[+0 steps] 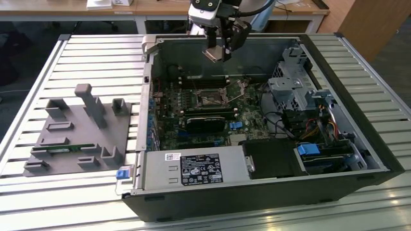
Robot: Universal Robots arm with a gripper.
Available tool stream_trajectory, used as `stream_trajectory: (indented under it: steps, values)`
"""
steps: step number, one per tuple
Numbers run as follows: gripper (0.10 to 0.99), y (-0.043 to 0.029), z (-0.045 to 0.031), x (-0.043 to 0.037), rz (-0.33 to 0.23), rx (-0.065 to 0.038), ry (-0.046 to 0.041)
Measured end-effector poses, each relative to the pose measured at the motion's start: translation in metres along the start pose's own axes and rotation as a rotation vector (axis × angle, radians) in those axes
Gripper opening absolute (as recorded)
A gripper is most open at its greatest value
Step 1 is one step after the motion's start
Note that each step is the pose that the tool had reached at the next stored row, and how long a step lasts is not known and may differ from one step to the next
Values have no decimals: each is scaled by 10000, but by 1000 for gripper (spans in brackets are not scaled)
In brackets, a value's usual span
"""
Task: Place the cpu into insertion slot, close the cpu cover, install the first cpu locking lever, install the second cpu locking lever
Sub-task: 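Place the cpu into insertion slot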
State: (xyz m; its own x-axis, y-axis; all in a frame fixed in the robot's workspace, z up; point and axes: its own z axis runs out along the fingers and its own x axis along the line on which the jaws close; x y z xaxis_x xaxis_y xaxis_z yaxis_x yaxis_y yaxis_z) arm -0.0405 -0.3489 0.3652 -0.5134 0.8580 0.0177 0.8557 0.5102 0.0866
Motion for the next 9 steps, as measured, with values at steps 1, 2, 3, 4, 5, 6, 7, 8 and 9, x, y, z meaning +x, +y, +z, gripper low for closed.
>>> stream_trajectory:
  steps: [1, 2, 3, 4, 5, 6, 7, 8, 9]
  values:
    - [541, 0, 1, 0, 44, -1, -4]
    - [541, -1, 1, 0, 91, -2, -8]
    - [541, -1, 2, 0, 141, -2, -12]
    - [541, -2, 3, 1, 198, -3, -18]
    - [541, -3, 5, 1, 260, -6, -23]
    - [541, -4, 6, 2, 337, -6, -29]
    - [541, -4, 7, 2, 419, -8, -37]
    - [541, -5, 8, 3, 501, -9, -44]
    - [541, -6, 9, 3, 585, -11, -51]
